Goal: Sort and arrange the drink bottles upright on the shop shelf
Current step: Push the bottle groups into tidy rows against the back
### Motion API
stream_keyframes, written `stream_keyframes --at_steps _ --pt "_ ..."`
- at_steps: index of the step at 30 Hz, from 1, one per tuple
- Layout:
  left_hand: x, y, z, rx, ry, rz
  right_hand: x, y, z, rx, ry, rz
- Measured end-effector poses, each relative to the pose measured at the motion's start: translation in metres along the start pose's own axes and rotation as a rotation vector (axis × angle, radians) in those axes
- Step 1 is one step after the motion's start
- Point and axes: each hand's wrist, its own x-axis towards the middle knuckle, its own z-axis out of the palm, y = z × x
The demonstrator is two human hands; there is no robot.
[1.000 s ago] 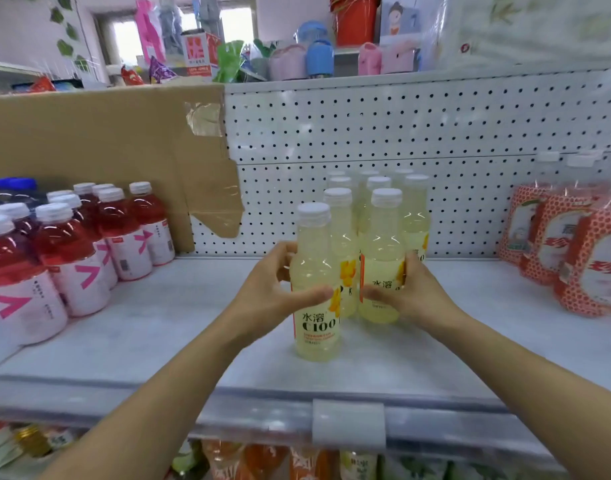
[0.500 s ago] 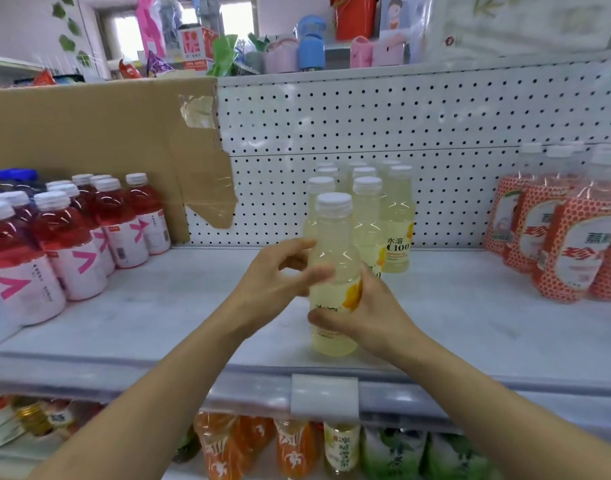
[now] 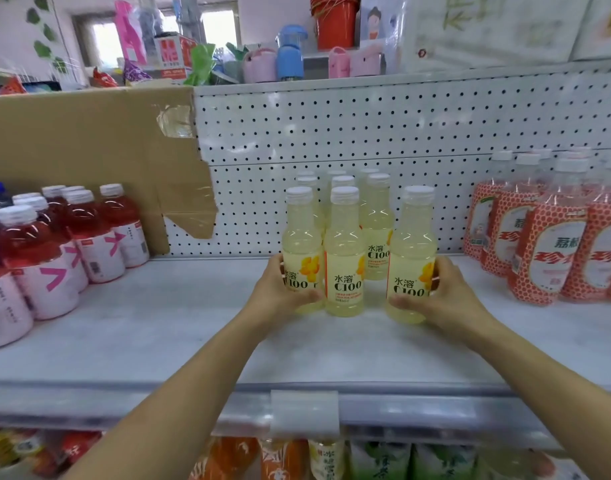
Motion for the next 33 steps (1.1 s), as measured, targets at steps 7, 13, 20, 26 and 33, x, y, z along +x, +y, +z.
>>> stream_keyframes --at_steps 7,13,20,26,33 --pt "0.006 -0.018 -0.004 0.073 0.051 0.017 0.02 0.01 0.006 -0.037 -0.052 0.023" --pt "0.006 -0.018 -0.001 0.09 0.062 0.013 0.038 0.014 0.008 0.009 -0.155 0.021" --pt "0.012 -0.013 0.006 0.118 0.054 -0.003 0.043 0.013 0.015 0.05 -0.172 0.018" --pt "0.01 -0.01 0.009 0.095 0.039 -0.004 0.027 0.004 0.022 0.07 -0.187 -0.022" --pt "0.008 -0.002 0.034 0.071 0.125 0.023 0.02 -0.002 0.031 0.046 -0.1 -0.037"
